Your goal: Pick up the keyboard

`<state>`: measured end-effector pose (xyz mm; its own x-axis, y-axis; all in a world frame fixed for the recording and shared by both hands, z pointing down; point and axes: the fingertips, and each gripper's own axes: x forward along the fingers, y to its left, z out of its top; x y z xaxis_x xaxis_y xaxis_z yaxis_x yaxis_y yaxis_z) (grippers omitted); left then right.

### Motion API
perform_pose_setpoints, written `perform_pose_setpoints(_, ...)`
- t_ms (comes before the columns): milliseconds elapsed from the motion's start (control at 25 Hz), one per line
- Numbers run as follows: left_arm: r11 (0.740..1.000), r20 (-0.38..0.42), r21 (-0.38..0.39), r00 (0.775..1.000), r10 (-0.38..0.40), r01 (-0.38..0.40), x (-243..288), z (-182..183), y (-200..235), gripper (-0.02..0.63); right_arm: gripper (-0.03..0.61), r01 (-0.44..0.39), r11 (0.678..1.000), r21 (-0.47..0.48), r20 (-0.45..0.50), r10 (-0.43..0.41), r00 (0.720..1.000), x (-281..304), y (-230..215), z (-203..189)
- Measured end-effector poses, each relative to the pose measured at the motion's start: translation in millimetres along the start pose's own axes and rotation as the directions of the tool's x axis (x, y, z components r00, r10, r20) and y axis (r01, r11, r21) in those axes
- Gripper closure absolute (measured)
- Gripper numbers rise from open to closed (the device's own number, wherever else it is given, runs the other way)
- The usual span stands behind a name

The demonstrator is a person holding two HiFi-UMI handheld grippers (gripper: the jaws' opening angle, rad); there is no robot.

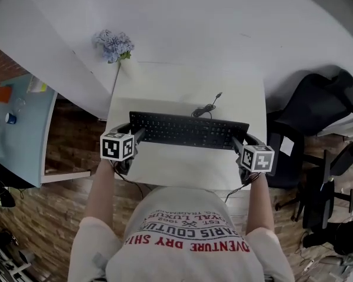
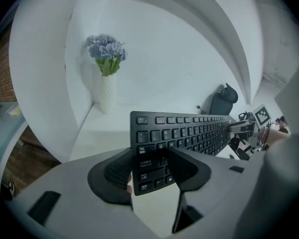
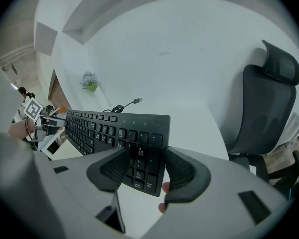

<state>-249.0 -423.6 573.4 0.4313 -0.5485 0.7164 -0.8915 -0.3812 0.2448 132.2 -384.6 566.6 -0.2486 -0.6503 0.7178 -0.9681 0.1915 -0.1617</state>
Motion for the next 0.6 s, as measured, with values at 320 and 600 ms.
perform_pose_setpoints(320, 0.997, 0.177, 0.083, 0.984, -0.016, 0.001, -41.4, 86.6, -8.0, 0.377, 0.334, 0.025, 0.999, -0.037, 0.169, -0.018, 0.985, -39.7, 7.5, 78.7)
perform_pose_setpoints(600, 0.990, 0.288, 0.141, 0.957, -0.033, -0.008, -77.5, 141.6, -20.5, 0.377, 0.334, 0.046, 0.997, -0.060, 0.293, -0.027, 0.956, -77.7, 13.4, 127.9)
